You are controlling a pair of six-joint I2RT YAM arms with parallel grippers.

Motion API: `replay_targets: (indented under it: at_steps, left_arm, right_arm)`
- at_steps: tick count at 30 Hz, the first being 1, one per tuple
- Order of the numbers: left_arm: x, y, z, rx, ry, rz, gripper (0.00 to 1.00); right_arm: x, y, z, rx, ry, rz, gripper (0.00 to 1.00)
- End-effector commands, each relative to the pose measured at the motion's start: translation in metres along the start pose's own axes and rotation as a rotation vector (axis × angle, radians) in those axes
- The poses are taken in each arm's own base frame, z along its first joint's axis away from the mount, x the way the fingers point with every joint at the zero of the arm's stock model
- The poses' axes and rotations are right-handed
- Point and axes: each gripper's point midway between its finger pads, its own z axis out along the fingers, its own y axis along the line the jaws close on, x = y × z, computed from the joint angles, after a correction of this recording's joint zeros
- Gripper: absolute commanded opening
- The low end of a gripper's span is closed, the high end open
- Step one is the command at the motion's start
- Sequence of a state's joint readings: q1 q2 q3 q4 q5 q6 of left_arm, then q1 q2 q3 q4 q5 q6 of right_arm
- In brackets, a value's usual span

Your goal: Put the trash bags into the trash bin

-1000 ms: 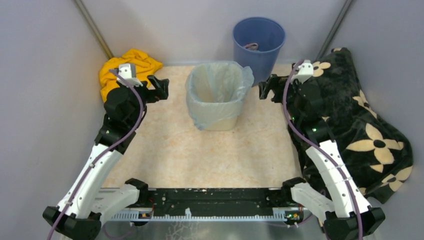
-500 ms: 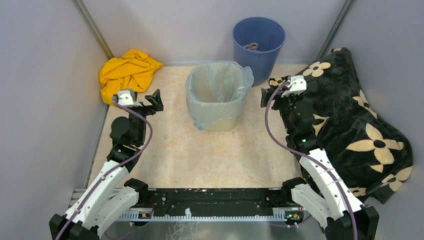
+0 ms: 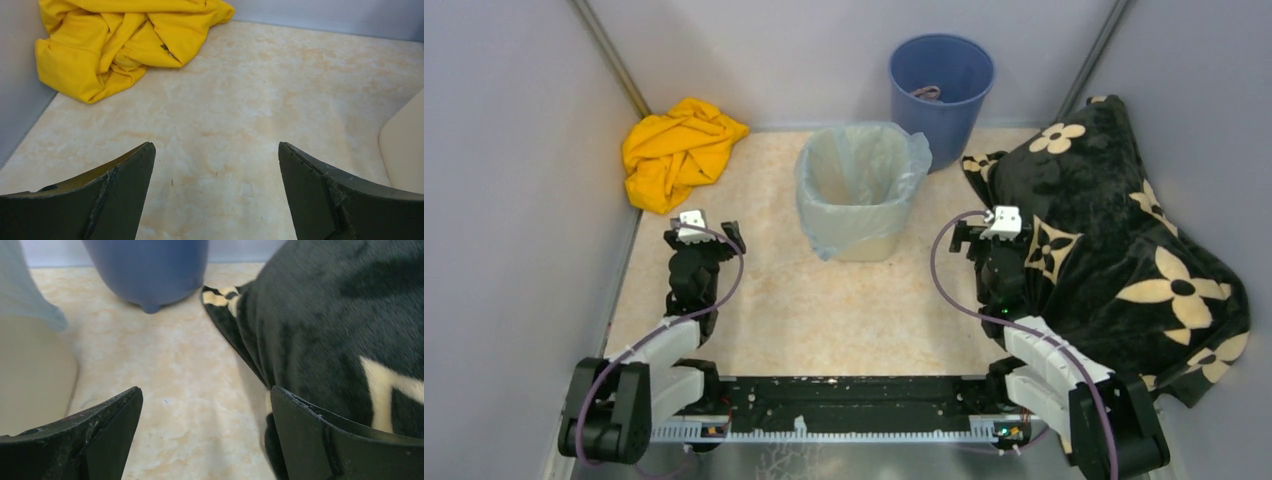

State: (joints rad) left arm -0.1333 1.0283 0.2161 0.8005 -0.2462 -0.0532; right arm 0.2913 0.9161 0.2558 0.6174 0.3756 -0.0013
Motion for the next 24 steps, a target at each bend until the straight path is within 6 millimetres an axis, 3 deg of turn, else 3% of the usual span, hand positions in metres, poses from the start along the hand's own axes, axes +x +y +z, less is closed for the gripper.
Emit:
replay_targets:
  at_steps: [1, 8, 16, 20, 23, 24]
  left_arm:
    - [-0.005, -0.005, 0.002, 0.069, -0.087, -0.004, 0.99]
    - [0.017, -0.001, 0.016, 0.092, -0.035, 0.038, 0.99]
    - [0.040, -0.008, 0.023, 0.170, -0.012, 0.086, 0.99]
    - [0.053, -0.003, 0.029, 0.145, 0.023, 0.075, 0.99]
    - [0.055, 0.000, 0.031, 0.128, 0.017, 0.083, 0.99]
    - [0.057, 0.000, 0.032, 0.129, 0.026, 0.082, 0.99]
  right_arm:
    - [-0.025, -0.027, 0.001, 0.139, -0.143, 0.018, 0.99]
    - [-0.005, -0.044, 0.002, 0.190, -0.139, -0.017, 0.99]
    - [0.015, -0.040, 0.010, 0.155, -0.118, -0.042, 0.99]
    - [0.038, -0.049, 0.001, 0.188, -0.117, -0.020, 0.99]
    - [0.032, -0.052, -0.004, 0.199, -0.201, -0.005, 0.99]
    - [0.040, -0.050, -0.006, 0.185, -0.181, -0.018, 0.99]
